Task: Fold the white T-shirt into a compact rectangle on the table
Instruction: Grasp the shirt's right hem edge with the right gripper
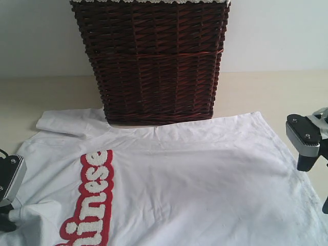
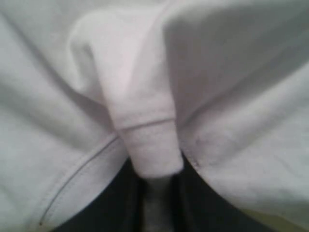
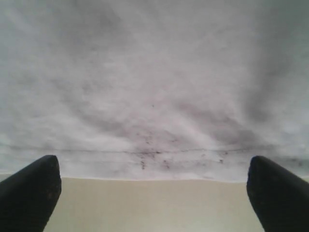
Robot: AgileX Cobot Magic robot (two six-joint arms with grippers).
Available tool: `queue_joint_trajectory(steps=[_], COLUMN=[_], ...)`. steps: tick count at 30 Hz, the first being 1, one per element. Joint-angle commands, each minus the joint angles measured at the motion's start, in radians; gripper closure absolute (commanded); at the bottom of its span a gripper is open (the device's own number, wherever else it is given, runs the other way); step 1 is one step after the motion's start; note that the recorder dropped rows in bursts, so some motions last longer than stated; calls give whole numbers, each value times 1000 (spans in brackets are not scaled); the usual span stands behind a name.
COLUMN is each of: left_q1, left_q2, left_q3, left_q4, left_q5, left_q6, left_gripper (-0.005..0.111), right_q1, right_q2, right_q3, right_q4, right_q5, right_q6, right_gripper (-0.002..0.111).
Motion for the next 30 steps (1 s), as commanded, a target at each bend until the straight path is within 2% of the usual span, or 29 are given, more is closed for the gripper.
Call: queue_joint_trajectory(steps=[1,6,14,17,21,25,30], left_q1=[1,1,1,1,1,1,1], left_q2=[79,79,79,79,79,79,79], left_q3=[44,44,44,44,44,44,44], left_q4=[120,120,120,120,120,120,120], left_q5=[-232,-232,-232,-232,-232,-232,-232], left_q6=[1,1,1,1,1,1,1], left_gripper=[107,107,107,107,107,107,107], right_q1=[-1,-1,1,1,1,1,1], right_q2=[29,67,103,125,137,137,137], right_q3=[0,0,2,24,77,123,154], right_q4=[-12,-3,29,29,8,-69,-149], right_q5=[-82,-176,-178,-180,-221,-252,-248], right_q6=[-45,-52,-127,-127,-127,-127,-32], right_gripper=[3,3,3,7,30,67,91])
